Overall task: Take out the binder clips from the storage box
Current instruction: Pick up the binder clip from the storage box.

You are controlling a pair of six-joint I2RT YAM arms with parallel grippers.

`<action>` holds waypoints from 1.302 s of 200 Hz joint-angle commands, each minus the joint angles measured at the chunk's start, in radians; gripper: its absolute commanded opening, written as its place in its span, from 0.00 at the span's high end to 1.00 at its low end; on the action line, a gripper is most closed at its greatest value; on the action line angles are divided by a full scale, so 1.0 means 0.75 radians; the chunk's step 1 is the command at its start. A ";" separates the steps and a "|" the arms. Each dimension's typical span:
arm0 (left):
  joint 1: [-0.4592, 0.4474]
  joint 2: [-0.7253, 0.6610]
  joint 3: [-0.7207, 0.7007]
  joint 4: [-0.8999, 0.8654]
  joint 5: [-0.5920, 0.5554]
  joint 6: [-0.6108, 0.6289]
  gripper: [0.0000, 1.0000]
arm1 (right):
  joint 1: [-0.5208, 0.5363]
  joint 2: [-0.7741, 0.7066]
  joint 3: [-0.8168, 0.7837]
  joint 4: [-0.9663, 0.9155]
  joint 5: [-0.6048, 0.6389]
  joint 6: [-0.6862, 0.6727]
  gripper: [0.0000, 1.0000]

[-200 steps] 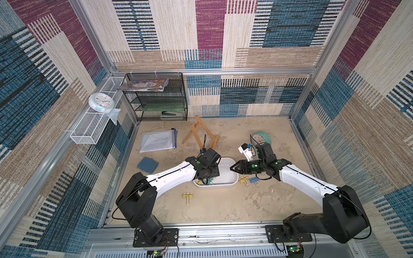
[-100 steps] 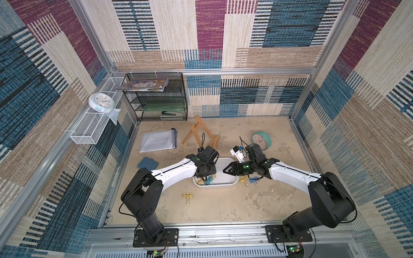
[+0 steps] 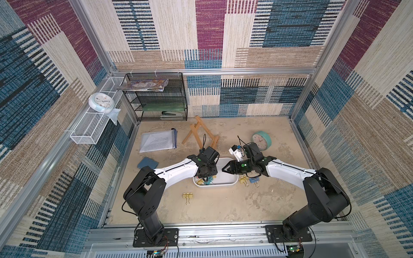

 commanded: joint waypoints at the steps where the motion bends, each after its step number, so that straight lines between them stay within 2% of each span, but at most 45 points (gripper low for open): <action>1: 0.002 0.001 -0.011 0.018 0.012 0.004 0.63 | 0.002 -0.008 0.011 0.007 0.000 -0.012 0.44; 23: 0.003 0.001 -0.010 0.028 0.021 0.001 0.63 | 0.002 -0.023 0.020 -0.007 0.012 -0.030 0.39; 55: 0.004 0.006 -0.009 0.026 0.015 -0.003 0.67 | 0.002 -0.028 0.016 0.003 0.023 -0.027 0.38; 123: 0.004 0.028 0.004 0.017 0.008 0.004 0.83 | 0.002 -0.022 0.021 -0.012 0.019 -0.038 0.38; 163: 0.006 0.032 0.012 0.012 -0.024 0.022 0.78 | 0.001 -0.018 0.020 -0.007 0.013 -0.034 0.38; 212: 0.033 0.050 0.006 0.066 0.043 0.049 0.73 | 0.002 -0.020 0.019 -0.012 0.015 -0.037 0.38; 234: 0.045 0.055 0.000 0.099 0.082 0.068 0.73 | 0.001 -0.020 0.023 -0.014 0.009 -0.038 0.38; 260: 0.052 0.057 -0.007 0.138 0.126 0.074 0.80 | 0.002 -0.012 0.030 -0.021 0.000 -0.043 0.38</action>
